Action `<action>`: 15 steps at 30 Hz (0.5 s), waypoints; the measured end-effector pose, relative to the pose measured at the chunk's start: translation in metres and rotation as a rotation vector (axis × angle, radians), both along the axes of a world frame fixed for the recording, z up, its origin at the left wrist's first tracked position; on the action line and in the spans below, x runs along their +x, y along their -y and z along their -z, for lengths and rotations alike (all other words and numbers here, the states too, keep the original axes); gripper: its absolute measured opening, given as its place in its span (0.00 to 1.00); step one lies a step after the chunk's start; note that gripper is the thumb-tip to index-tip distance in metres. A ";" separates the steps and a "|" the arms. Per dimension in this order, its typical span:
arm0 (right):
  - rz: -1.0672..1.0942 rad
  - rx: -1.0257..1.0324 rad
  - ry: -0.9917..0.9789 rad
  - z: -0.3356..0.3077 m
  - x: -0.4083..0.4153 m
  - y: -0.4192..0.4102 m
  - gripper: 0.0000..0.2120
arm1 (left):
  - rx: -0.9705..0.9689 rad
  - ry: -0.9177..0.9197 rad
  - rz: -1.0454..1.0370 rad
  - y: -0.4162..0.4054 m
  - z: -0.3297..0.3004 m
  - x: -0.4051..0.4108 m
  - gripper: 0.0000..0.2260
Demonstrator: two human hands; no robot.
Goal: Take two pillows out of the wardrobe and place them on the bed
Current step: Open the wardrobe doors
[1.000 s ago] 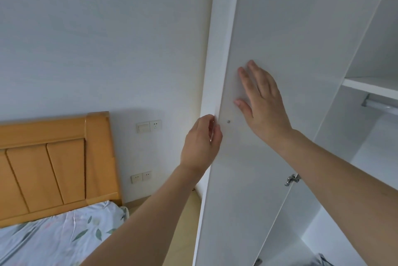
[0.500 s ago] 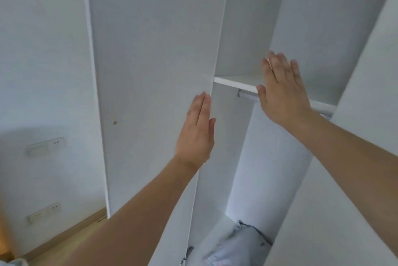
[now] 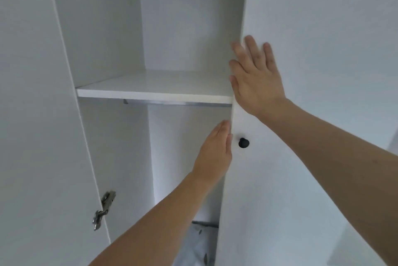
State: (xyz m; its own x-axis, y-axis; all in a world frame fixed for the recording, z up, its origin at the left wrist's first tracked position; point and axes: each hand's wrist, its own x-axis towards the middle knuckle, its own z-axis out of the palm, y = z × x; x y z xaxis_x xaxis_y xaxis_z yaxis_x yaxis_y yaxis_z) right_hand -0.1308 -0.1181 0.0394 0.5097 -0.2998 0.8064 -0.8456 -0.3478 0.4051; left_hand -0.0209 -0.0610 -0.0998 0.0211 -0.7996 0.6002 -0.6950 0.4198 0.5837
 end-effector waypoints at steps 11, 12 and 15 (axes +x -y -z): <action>0.122 -0.117 -0.024 0.001 0.005 -0.032 0.09 | 0.085 -0.389 0.219 -0.005 -0.014 0.010 0.09; 0.124 -0.124 -0.026 0.001 0.002 -0.040 0.09 | 0.082 -0.398 0.224 -0.012 -0.013 0.009 0.08; 0.111 -0.161 -0.033 0.002 -0.010 -0.069 0.09 | 0.097 -0.456 0.236 -0.043 -0.014 -0.001 0.07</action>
